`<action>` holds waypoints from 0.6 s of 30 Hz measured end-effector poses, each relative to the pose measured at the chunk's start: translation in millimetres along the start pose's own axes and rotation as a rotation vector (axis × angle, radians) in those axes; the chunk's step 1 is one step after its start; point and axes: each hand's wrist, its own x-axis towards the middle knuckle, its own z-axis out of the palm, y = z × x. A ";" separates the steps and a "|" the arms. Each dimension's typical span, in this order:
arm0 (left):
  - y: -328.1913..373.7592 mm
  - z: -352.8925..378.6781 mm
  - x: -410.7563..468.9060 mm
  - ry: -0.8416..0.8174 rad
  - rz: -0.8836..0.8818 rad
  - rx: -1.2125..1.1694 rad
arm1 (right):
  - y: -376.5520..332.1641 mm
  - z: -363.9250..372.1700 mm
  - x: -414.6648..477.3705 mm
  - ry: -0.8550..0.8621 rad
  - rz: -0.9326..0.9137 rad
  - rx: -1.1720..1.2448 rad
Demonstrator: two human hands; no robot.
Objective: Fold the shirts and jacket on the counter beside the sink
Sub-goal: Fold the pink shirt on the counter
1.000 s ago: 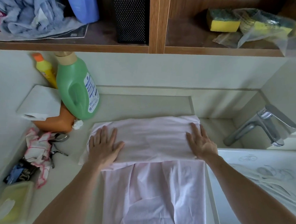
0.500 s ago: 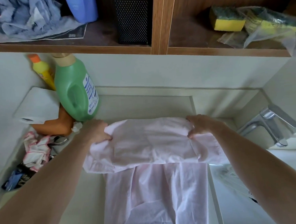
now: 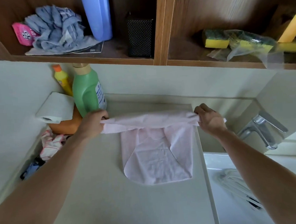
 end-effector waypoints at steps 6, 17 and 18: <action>-33.0 49.5 -87.2 -0.320 0.085 0.069 | 3.1 25.6 -85.3 -0.383 -0.208 -0.020; 2.9 62.0 -76.7 0.087 -0.071 -0.025 | -41.3 34.9 -80.5 -0.178 0.003 0.200; 15.4 68.8 -69.5 0.108 -0.014 0.026 | -64.1 40.1 -73.4 -0.192 -0.056 0.175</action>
